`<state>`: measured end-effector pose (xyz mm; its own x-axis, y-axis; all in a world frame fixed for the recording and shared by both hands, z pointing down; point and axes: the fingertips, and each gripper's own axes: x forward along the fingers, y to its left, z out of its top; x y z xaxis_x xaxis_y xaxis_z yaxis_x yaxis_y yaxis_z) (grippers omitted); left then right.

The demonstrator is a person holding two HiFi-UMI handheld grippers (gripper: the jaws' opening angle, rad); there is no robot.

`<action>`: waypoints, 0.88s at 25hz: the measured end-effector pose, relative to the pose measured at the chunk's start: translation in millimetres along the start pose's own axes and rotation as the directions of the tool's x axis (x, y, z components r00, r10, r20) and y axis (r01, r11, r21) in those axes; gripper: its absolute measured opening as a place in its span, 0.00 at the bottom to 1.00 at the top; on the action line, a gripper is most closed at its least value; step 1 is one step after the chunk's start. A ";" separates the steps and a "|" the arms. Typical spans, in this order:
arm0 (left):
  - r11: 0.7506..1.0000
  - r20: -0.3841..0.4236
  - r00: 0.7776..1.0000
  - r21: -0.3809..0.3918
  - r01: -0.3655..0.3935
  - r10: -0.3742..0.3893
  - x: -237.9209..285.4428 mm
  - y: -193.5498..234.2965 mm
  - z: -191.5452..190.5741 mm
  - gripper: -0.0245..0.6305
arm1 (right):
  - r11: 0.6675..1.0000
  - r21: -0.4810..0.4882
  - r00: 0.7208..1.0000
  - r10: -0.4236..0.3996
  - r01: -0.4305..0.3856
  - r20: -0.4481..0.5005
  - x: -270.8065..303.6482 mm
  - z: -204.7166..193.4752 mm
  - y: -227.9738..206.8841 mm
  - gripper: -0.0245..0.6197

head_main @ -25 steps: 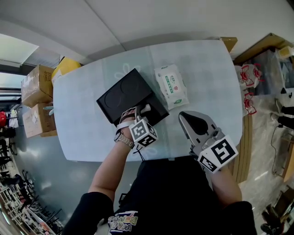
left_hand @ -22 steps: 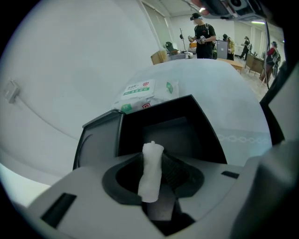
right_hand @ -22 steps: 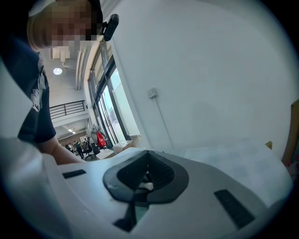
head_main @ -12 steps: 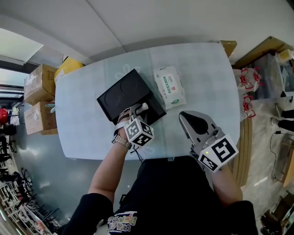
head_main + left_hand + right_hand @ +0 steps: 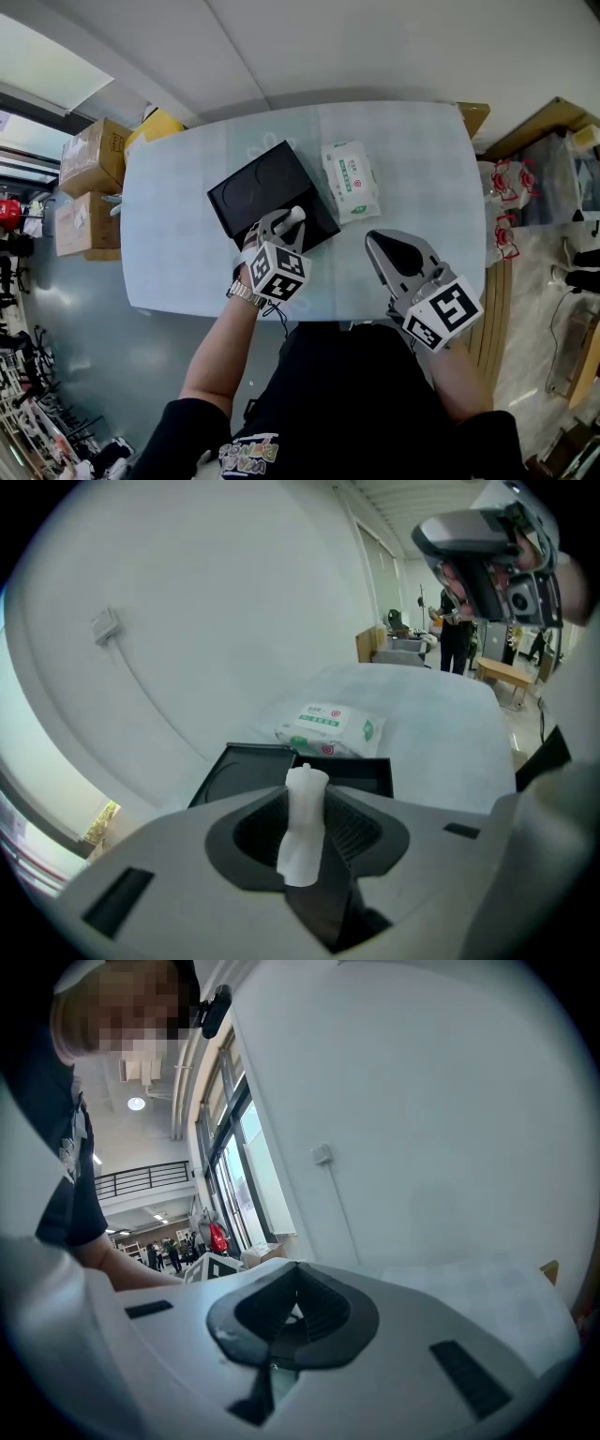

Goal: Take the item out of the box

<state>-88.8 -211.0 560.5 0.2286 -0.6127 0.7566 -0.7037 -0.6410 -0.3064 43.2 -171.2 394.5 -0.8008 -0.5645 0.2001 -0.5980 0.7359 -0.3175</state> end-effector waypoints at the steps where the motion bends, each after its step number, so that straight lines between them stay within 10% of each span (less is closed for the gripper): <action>1: 1.000 0.017 1.000 -0.024 -0.005 0.006 -6.6 0.2 3.9 0.23 | 1.000 -0.005 1.000 0.007 -0.007 0.001 -2.2 0.3 2.4 0.05; 13: 0.923 0.269 0.959 -0.383 0.022 0.089 -93.2 -19.7 44.9 0.23 | 0.994 -0.077 0.997 0.077 -0.076 0.009 -40.1 7.6 28.2 0.05; 22: 0.882 0.383 0.911 -0.468 0.047 0.155 -167.6 -57.1 52.7 0.23 | 0.983 -0.105 0.989 0.150 -0.149 0.000 -64.5 1.4 55.9 0.05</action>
<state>-51.5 -96.1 420.7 0.3572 -0.8341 0.4204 -0.9251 -0.3781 0.0358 61.5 -94.2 362.6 -0.8814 -0.4477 0.1507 -0.4720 0.8470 -0.2445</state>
